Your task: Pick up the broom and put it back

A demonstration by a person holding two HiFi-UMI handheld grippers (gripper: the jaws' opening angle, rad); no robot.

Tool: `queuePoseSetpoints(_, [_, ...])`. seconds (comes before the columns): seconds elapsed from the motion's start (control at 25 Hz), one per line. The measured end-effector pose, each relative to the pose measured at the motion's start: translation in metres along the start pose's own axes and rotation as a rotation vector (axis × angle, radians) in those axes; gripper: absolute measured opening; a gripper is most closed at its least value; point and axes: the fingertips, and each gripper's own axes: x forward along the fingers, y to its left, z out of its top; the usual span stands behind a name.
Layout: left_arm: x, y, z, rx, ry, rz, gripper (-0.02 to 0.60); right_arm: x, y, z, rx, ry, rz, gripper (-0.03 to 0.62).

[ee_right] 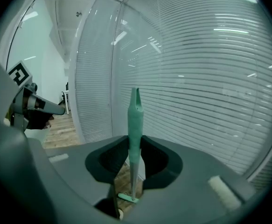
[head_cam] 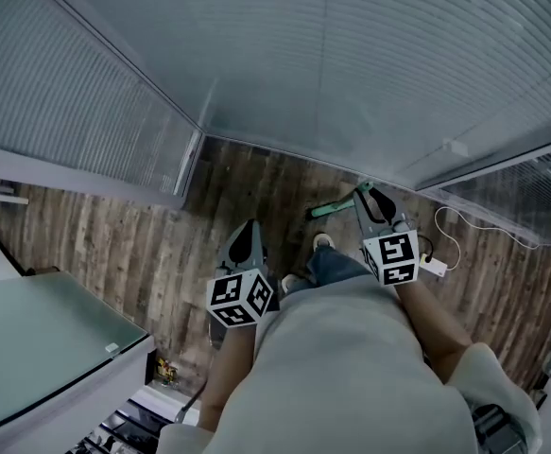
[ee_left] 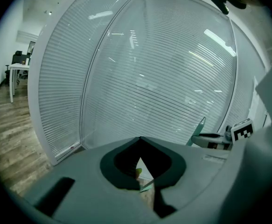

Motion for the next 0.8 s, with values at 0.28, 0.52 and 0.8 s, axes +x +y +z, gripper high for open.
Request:
queuePoseSetpoints(0.28, [0.031, -0.008, 0.006, -0.001, 0.003, 0.017, 0.005, 0.027, -0.031, -0.012, -0.005, 0.025, -0.011, 0.094])
queuePoseSetpoints(0.52, [0.056, -0.021, 0.004, 0.003, 0.018, 0.029, 0.005, 0.044, -0.066, -0.029, 0.002, 0.048, -0.036, 0.094])
queuePoseSetpoints(0.8, [0.074, -0.033, 0.003, 0.011, 0.034, 0.039, 0.005, 0.059, -0.096, -0.051, 0.019, 0.08, -0.07, 0.094])
